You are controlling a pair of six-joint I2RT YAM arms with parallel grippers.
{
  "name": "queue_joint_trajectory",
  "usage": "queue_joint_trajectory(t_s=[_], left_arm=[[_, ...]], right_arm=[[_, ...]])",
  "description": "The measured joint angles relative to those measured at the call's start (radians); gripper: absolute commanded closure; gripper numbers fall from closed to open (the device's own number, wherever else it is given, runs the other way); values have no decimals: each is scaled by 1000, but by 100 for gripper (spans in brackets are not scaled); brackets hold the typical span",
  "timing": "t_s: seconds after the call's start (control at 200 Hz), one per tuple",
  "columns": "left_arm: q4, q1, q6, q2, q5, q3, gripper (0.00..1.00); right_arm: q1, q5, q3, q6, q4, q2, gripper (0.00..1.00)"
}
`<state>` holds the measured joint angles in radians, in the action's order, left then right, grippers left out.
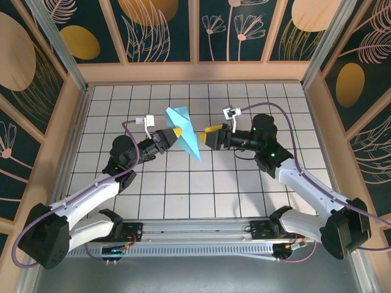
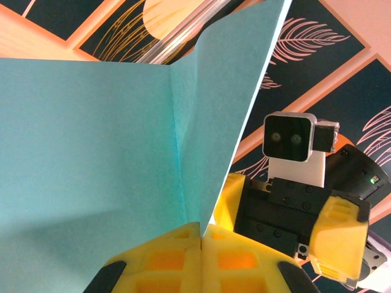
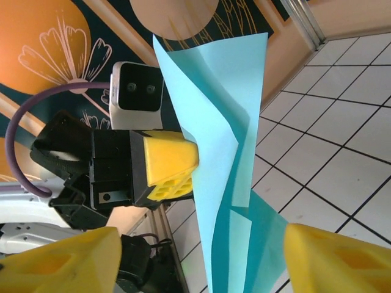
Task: Fold a paper plane with a square sheet of paper (fold left side to right side)
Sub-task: Turn over the paper at the center of the table.
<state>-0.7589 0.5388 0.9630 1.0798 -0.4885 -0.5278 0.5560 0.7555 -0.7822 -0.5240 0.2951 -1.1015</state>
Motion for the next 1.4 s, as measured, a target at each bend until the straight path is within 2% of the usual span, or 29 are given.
queue_joint_trajectory(t_s=[0.08, 0.275, 0.465, 0.656, 0.901, 0.961, 1.046, 1.191, 1.316, 1.401], left_arm=[[0, 0, 0, 0, 0, 0, 97], [0, 0, 4, 0, 0, 0, 97], [-1, 0, 14, 0, -1, 0, 97], [-1, 0, 16, 0, -1, 0, 97], [-1, 0, 19, 0, -1, 0, 95], [-1, 0, 19, 0, -1, 0, 89], [0, 0, 18, 0, -1, 0, 66], [90, 0, -27, -34, 34, -3, 48], [214, 0, -92, -127, 120, -4, 40], [298, 0, -134, -198, 203, -6, 37]], right_arm=[[0, 7, 21, -3, 2, -2, 16], [24, 36, 43, -18, 23, -58, 19], [68, 80, 23, -37, 72, -139, 39], [71, 102, -21, -55, 93, -182, 50], [68, 99, -42, -29, 89, -180, 69], [67, 94, -43, -28, 78, -177, 76], [66, 77, -47, -13, 52, -167, 83], [66, 37, -68, 22, -15, -152, 93], [68, -39, -102, 76, -118, -140, 100], [78, -134, -138, 127, -218, -137, 100]])
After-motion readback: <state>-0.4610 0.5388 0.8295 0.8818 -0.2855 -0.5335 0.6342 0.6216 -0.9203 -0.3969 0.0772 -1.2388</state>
